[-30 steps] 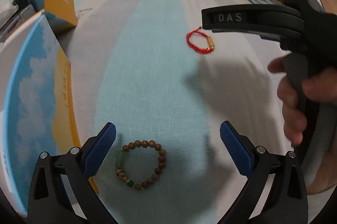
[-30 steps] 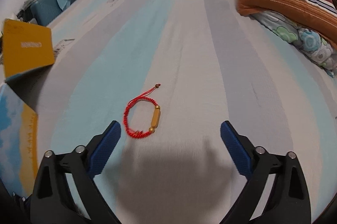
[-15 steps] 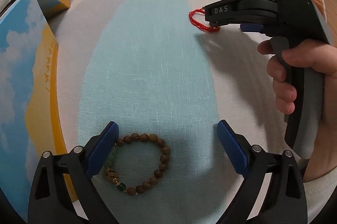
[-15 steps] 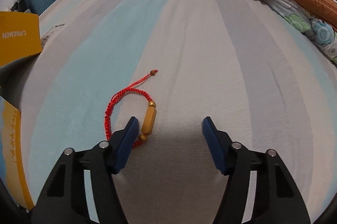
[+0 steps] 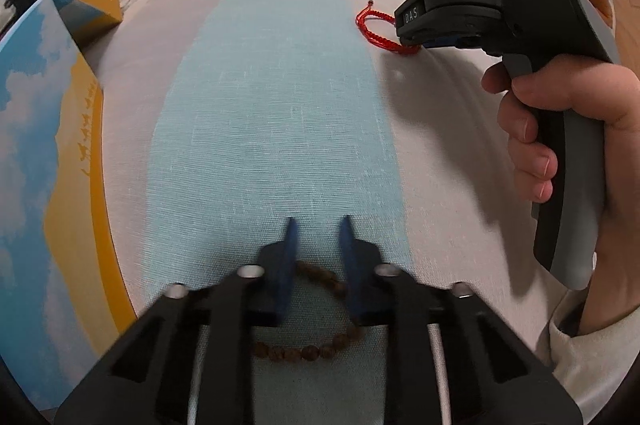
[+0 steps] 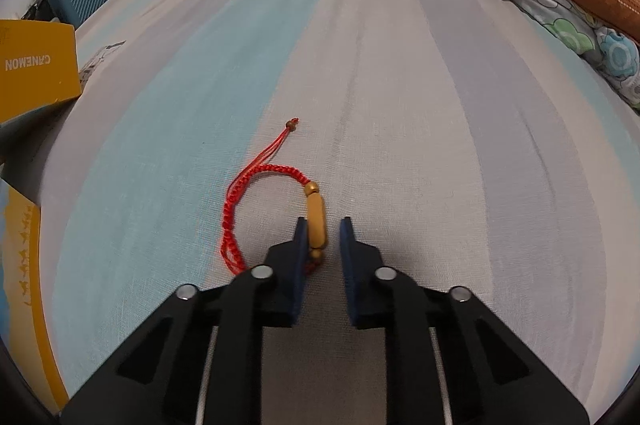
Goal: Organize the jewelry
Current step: 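Grasp the brown wooden bead bracelet with left tool while right tool grasps red string bracelet, then lift both held bracelets and carry them toward the white box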
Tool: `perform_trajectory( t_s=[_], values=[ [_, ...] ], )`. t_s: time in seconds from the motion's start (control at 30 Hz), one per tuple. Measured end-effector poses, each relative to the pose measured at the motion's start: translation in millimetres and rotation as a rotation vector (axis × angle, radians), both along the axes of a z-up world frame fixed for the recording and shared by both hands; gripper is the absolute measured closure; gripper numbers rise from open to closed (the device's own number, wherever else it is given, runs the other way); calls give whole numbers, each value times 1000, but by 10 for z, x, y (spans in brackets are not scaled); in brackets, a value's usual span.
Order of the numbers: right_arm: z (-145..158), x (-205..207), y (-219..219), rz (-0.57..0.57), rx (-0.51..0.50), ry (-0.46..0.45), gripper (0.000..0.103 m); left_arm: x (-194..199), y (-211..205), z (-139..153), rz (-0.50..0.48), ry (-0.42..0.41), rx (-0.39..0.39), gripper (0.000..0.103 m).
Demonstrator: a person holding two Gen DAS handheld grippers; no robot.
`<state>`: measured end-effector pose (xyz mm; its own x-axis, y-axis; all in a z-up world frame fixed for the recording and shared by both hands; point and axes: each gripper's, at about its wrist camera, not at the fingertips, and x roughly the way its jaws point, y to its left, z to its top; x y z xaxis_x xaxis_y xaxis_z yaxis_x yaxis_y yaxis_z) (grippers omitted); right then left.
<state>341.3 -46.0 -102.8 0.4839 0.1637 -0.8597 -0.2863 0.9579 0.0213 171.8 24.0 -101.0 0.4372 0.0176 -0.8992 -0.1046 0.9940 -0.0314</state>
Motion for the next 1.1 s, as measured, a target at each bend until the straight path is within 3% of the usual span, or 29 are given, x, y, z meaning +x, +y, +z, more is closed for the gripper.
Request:
perform_trajectory(
  t_s=[0.1, 0.9, 1.0, 1.07, 1.1],
  values=[
    [20, -9, -30, -13, 16, 1, 95, 3, 2, 12, -18, -6, 10, 102],
    [579, -459, -128, 9, 86, -111, 95, -41, 237, 434, -2, -78, -29, 103],
    [581, -475, -144, 13, 90, -107, 95, -13, 206, 321, -10, -30, -24, 99],
    [581, -495, -147, 15, 91, -107, 95, -6, 168, 261, -17, -6, -8, 83],
    [580, -502, -147, 18, 90, -107, 95, 5, 171, 222, -18, 6, -6, 70]
  ],
)
